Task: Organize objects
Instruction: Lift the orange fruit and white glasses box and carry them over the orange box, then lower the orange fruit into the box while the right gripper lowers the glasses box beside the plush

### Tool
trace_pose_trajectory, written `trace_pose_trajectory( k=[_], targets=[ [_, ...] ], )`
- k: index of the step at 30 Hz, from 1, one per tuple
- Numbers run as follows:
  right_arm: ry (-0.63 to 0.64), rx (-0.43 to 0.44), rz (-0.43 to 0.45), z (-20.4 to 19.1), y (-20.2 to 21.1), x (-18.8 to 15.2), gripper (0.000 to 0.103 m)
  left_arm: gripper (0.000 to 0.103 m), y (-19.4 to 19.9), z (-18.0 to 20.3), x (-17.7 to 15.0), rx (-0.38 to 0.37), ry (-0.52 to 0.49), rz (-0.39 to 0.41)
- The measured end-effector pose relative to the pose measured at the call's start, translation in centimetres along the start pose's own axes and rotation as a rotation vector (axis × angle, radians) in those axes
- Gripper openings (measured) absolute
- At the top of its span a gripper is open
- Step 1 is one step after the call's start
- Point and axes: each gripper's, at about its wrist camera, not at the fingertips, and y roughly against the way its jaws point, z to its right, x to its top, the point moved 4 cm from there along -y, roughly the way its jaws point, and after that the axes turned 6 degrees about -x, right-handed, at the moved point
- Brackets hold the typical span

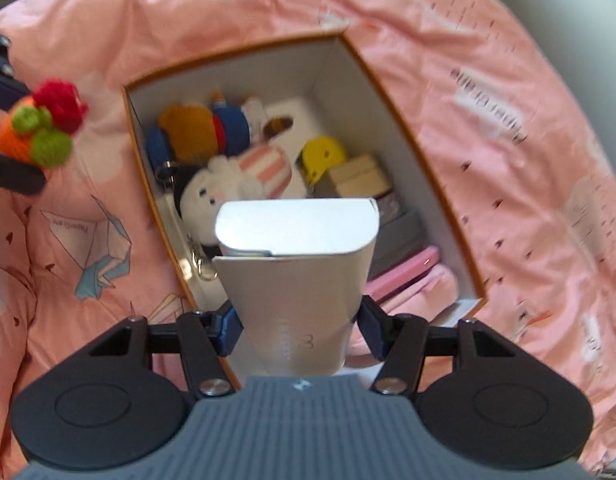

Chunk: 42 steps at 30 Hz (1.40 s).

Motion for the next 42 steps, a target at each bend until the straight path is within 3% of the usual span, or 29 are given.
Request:
trace_pose_trajectory(
  k=[4, 11, 17, 23, 27, 29, 34, 42],
  targets=[
    [-0.009, 0.054, -0.113, 0.3, -2.8, -0.4, 0.061, 0.047, -0.8, -0.9, 1.0, 0.012, 0.012, -0.011],
    [-0.007, 0.159, -0.230, -0.4, -6.2, -0.6, 0.061, 0.047, -3.5, -2.0, 3.3, -0.038, 0.022, -0.078],
    [-0.114, 0.202, -0.223, 0.4, -7.6, -0.6, 0.062, 0.047, -6.7, -3.4, 6.3, -0.029, -0.035, -0.171],
    [-0.187, 0.207, -0.208, 0.4, -7.9, -0.9, 0.062, 0.047, -12.2, -4.2, 10.5, -0.003, -0.179, -0.276],
    [-0.250, 0.195, -0.200, 0.5, -7.5, -1.4, 0.062, 0.047, -16.3, -5.0, 12.4, 0.074, -0.237, -0.342],
    [-0.290, 0.186, -0.203, 0.6, -7.4, -1.5, 0.062, 0.047, -17.9, -5.6, 12.8, 0.123, -0.253, -0.370],
    [-0.313, 0.182, -0.219, 0.6, -7.4, -1.3, 0.062, 0.047, -19.9, -6.6, 12.3, 0.165, -0.272, -0.398],
    [-0.371, 0.177, -0.247, 0.5, -7.3, -1.0, 0.062, 0.056, -19.9, -5.6, 11.3, 0.205, -0.413, -0.375]
  ],
)
